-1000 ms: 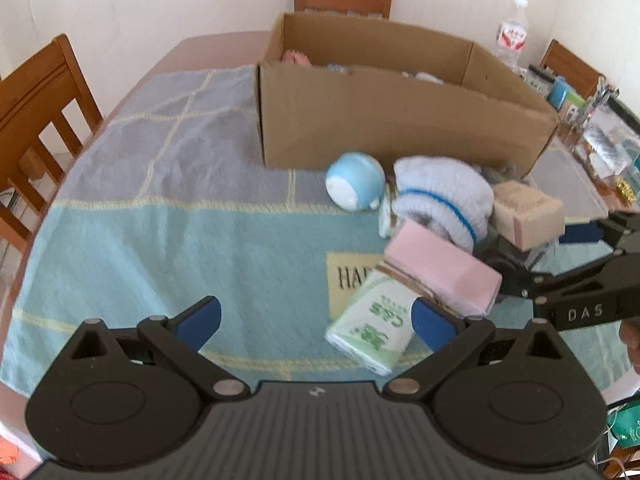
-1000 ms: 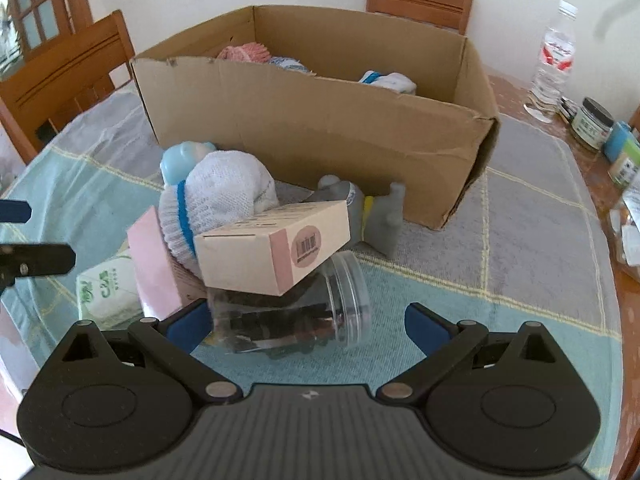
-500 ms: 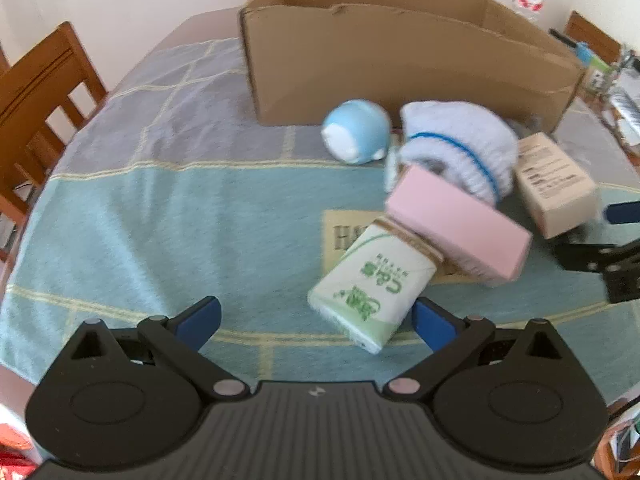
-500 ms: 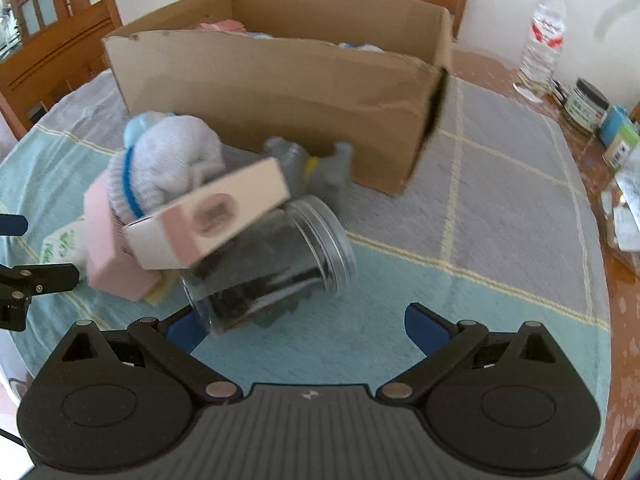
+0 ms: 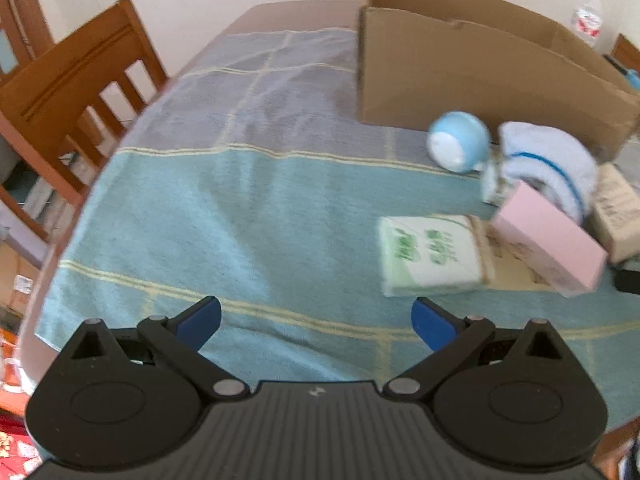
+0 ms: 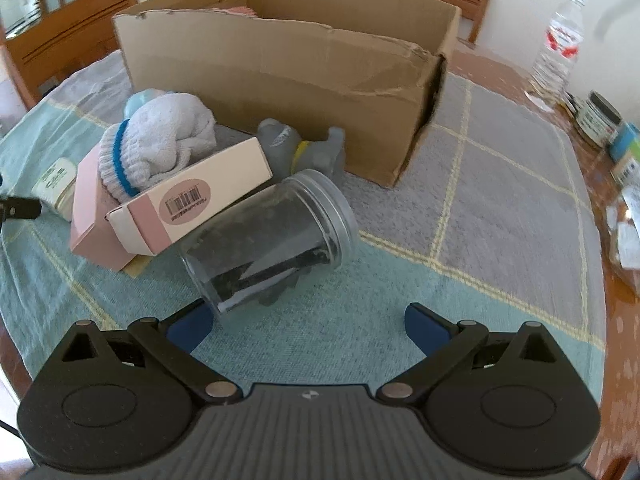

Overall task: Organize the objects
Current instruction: 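Move the left tool to the green C&S tissue pack while the right tool approaches the clear jar, then close the left tool on the tissue pack while the right tool grasps the clear jar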

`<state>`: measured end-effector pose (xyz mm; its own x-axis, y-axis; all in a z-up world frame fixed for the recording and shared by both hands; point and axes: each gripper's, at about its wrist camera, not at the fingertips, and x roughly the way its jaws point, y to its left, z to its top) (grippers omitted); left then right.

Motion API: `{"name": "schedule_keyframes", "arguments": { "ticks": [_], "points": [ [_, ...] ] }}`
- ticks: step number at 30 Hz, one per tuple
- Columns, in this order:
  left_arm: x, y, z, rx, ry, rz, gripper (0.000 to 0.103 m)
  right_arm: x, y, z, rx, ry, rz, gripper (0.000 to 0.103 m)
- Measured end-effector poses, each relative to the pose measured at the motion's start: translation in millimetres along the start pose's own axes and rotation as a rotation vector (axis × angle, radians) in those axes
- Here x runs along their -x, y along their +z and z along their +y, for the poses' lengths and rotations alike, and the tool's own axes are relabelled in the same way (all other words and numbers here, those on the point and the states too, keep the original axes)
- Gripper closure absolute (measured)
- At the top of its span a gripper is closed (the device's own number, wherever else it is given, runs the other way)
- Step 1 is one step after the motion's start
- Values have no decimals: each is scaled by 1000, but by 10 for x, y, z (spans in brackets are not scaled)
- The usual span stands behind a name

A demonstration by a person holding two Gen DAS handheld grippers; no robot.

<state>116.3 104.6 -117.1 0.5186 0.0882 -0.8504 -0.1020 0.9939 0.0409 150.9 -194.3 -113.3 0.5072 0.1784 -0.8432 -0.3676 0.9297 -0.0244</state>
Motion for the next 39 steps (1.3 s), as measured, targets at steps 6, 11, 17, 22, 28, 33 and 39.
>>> {"name": "schedule_keyframes", "arguments": {
  "ticks": [6, 11, 17, 22, 28, 33, 39],
  "points": [
    [-17, -28, -221, -44, -44, -9, 2, -45, 4, -70, 73, 69, -38, 0],
    [-103, 76, -336, -35, -54, -28, 2, -90, 20, -120, 121, 107, -68, 0],
    [-181, 156, -439, -27, -41, -44, 2, -95, 45, -126, 146, 125, -87, 0],
    [-208, 167, -379, 6, -14, -35, 1, -121, 128, -107, 185, 136, -66, 0],
    [-163, 113, -202, 17, 10, -24, 1, -44, 238, -5, 262, 132, -76, 0],
    [-142, 117, -248, -13, 17, -33, 3, 12, 291, 0, 274, 152, -87, 4],
    [-123, 152, -351, -55, -11, -59, 12, -18, 325, 12, 272, 165, -45, 23]
  ]
}}
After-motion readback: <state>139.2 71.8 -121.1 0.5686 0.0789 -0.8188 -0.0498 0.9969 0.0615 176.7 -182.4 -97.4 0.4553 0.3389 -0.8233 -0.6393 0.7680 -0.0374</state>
